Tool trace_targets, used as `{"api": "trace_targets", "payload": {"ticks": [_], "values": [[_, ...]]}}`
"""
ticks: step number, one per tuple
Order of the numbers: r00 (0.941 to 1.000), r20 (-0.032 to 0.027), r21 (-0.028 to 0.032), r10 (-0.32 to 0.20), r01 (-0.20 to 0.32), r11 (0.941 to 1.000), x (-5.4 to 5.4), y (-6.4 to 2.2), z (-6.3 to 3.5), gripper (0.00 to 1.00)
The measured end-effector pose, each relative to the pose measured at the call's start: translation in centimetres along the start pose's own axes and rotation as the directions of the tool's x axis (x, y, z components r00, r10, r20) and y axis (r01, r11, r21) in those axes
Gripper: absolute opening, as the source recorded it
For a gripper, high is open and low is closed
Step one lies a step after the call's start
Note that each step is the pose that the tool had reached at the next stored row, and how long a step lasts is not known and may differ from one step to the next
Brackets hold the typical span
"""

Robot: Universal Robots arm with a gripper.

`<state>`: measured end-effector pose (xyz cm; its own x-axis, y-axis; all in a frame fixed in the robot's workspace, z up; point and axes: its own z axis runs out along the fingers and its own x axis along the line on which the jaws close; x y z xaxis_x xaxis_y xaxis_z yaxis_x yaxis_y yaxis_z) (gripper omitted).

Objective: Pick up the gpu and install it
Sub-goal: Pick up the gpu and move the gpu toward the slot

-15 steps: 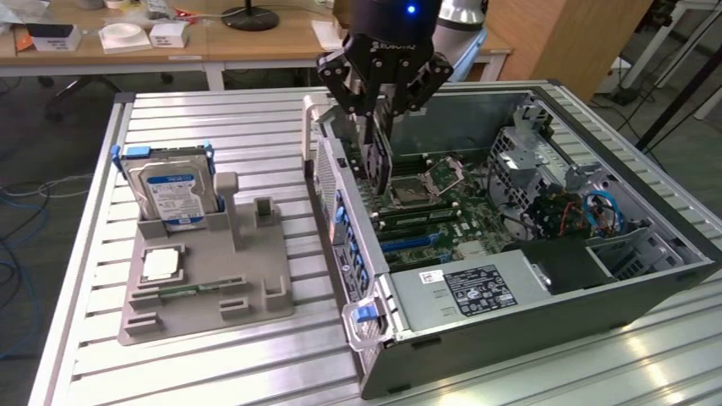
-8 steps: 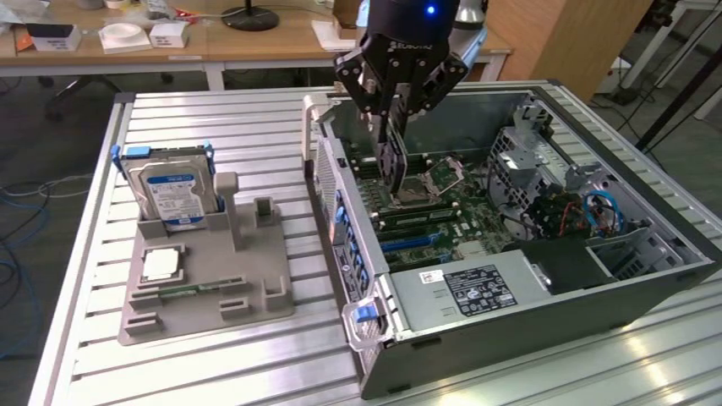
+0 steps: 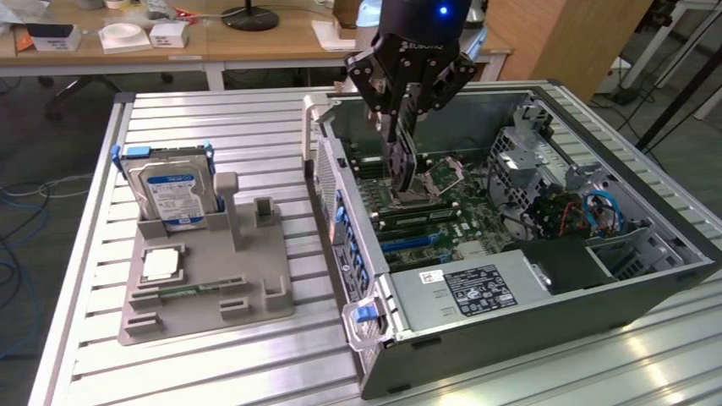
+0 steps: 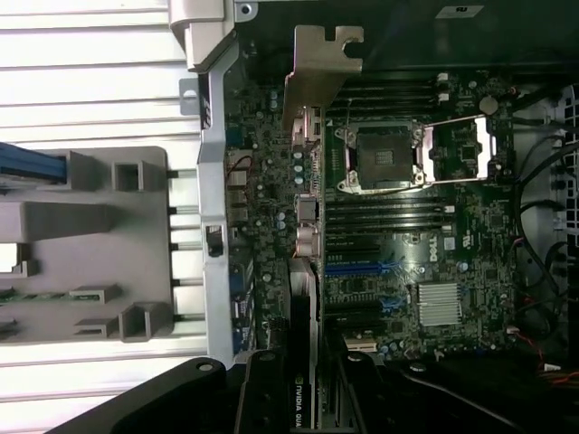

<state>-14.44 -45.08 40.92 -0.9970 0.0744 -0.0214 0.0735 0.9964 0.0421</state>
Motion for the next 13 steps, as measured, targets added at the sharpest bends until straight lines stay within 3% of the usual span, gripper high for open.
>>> {"api": "trace_targets", "payload": {"ticks": [13], "values": [[1.0, 0.0001, 0.0, 0.0, 0.0, 1.0, -2.5, 0.18, 0.07, 0.26]]}}
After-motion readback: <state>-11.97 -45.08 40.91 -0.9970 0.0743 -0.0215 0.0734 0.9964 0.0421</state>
